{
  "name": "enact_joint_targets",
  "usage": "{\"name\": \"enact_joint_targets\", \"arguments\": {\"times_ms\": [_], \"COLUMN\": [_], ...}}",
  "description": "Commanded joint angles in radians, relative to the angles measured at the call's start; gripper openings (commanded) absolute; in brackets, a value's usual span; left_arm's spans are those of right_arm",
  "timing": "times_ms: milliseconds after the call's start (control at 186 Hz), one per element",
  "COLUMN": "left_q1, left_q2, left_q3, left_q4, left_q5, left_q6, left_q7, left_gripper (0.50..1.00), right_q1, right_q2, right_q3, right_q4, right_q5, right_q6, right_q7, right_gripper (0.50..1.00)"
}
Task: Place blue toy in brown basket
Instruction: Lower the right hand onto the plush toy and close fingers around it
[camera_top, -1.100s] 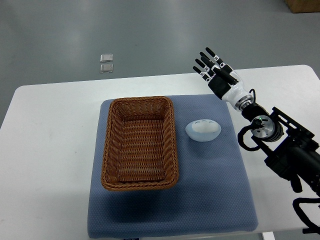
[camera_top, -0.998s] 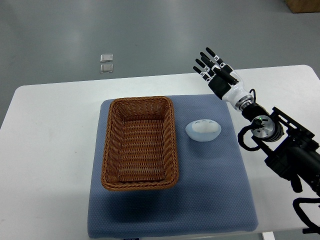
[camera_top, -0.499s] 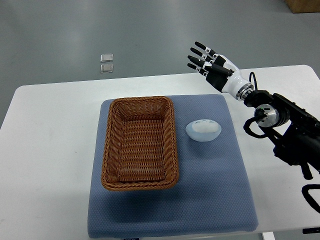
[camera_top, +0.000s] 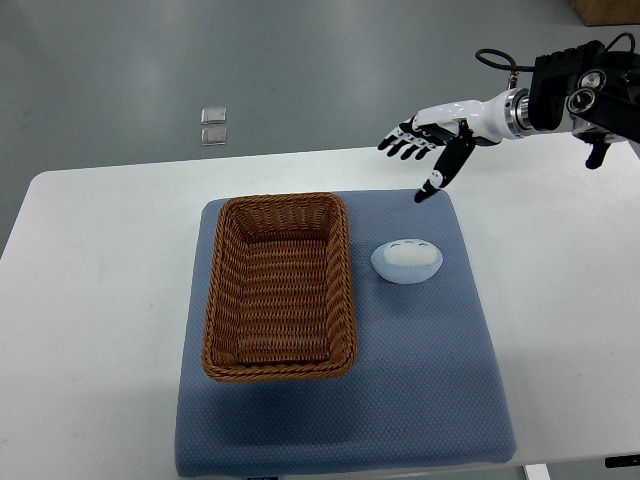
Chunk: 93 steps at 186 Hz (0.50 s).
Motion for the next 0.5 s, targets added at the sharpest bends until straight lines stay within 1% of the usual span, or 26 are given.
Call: {"name": "enact_joint_targets", "arguments": {"times_ms": [0,86,139,295,493], "left_q1": [-0.006,-0.008,-0.009,-0.009,-0.009], "left_q2": [0.0,0.0,0.0,0.0,0.0], "left_q3": [0.0,0.0,0.0,0.0,0.002], "left_q4": [0.0,0.0,0.0,0.004,0.009], "left_q5": [0.0,0.0,0.0,0.0,-0.001], "left_q6": [0.0,0.0,0.0,0.0,0.0], "left_q7": [0.001,0.001,0.003,0.003,0.003], "left_gripper": [1.0,1.0,1.0,1.0,1.0], "right_q1": [0.082,0.088,0.083,0.037,-0.01], "right_q2": [-0.048,-0.056,-0.051,-0.03,-0.002], "right_q3": [-0.099,-0.113,-0.114,-0.116,-0.116], "right_q4": [0.11,0.17,0.187,0.189,0.189], "right_q5": [-0.01,-0.01,-0.008,-0.008,-0.015], "right_q6": [0.003,-0.005,-0.02,-0.092,-0.135], "right_q7": [-0.014,-0.015,-0.015,-0.015,-0.012], "right_gripper": [0.911,0.911,0.911,0.911,0.909]}}
